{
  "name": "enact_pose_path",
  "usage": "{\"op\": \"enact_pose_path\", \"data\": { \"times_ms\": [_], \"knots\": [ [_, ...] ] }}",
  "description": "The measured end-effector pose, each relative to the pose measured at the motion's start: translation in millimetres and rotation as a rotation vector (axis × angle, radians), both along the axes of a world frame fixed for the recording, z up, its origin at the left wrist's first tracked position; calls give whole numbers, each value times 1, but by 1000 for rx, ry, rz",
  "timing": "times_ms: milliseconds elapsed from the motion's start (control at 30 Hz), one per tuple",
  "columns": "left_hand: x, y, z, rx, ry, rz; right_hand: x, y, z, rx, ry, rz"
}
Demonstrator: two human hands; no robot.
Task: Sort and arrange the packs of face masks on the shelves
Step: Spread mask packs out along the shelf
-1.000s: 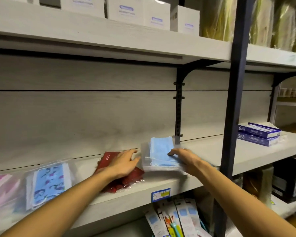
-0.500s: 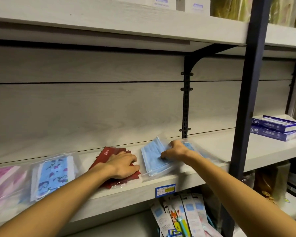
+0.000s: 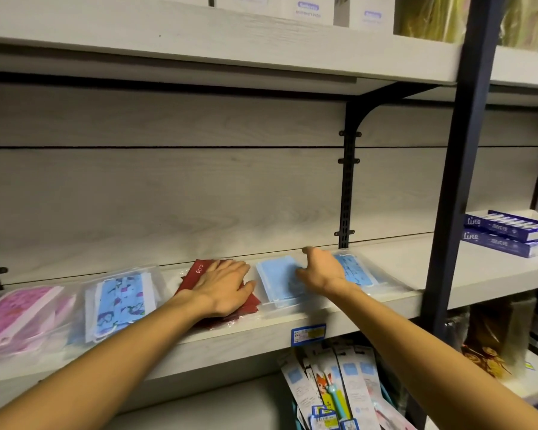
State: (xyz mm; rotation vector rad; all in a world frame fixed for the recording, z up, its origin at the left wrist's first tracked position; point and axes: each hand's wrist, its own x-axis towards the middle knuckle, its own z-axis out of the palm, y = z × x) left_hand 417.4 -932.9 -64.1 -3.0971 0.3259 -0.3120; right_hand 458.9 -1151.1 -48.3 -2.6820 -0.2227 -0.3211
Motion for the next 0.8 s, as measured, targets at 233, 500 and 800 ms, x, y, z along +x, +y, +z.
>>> {"op": "enact_pose_path", "data": {
  "times_ms": [233,500,800],
  "knots": [
    [-35,20,4,-5,60,118,-26,20,-6,-175,-33,135],
    [-113,71,6,19,53,170,-85,74,-17,-293,-40,254],
    [-270,169,-11,78,-53,148,-212,165,-32,-231,-138,347]
  ]
}}
